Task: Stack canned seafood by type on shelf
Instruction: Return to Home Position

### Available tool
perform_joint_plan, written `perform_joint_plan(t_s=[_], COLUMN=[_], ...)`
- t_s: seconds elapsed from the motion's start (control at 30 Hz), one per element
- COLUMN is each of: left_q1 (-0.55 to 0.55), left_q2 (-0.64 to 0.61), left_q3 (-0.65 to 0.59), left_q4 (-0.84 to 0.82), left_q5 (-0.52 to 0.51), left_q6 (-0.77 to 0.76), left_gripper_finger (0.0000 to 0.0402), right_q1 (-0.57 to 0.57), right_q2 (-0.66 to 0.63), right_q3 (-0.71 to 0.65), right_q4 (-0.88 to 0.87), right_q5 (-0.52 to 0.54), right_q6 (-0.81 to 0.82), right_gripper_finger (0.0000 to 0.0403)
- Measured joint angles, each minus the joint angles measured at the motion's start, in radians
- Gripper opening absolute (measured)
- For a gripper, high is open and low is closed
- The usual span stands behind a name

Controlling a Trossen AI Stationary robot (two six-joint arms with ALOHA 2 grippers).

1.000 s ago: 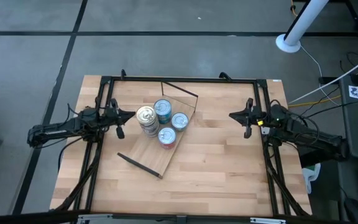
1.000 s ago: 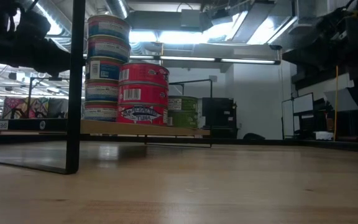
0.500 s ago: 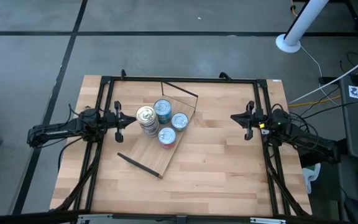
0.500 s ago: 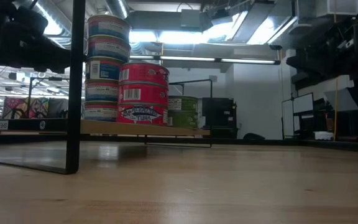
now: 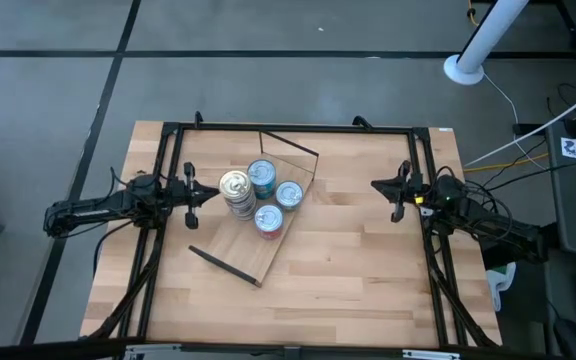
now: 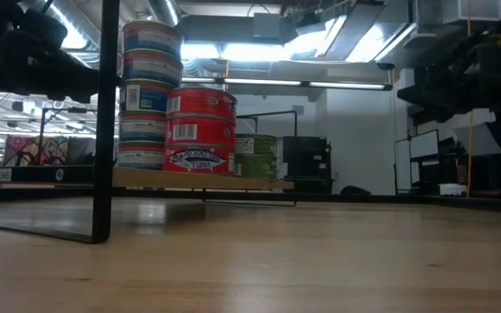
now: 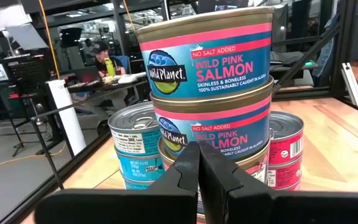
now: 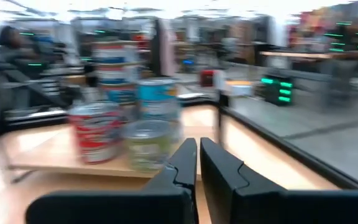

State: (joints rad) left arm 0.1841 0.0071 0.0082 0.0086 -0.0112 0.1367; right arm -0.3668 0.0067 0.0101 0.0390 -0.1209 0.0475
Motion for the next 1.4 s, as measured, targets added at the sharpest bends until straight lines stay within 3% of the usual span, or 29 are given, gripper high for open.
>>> perform_joint_plan(t_s=[0.13,0.27,1.4], left_q1=[0.0,0.0,0.0], left_q2=[0.0,0.0,0.0], left_q3=[0.0,0.0,0.001], left_q4=[0.0,0.0,0.0], left_q5=[0.0,0.001,0.001], left_q6=[-0.035,-0.09,-0.093], left_gripper_finger=[0.0,0.0,0.0], right_q1=[0.0,0.0,0.0], right_q2=[0.0,0.0,0.0], right_q3=[-0.001,-0.001,-0.003], right_q4=[-0.02,-0.021,-0.026], right_q5=[0.127,0.116,0.111], right_q6=[0.002,0.002,0.026], right_gripper_finger=[0.0024,0.0024,0.0024])
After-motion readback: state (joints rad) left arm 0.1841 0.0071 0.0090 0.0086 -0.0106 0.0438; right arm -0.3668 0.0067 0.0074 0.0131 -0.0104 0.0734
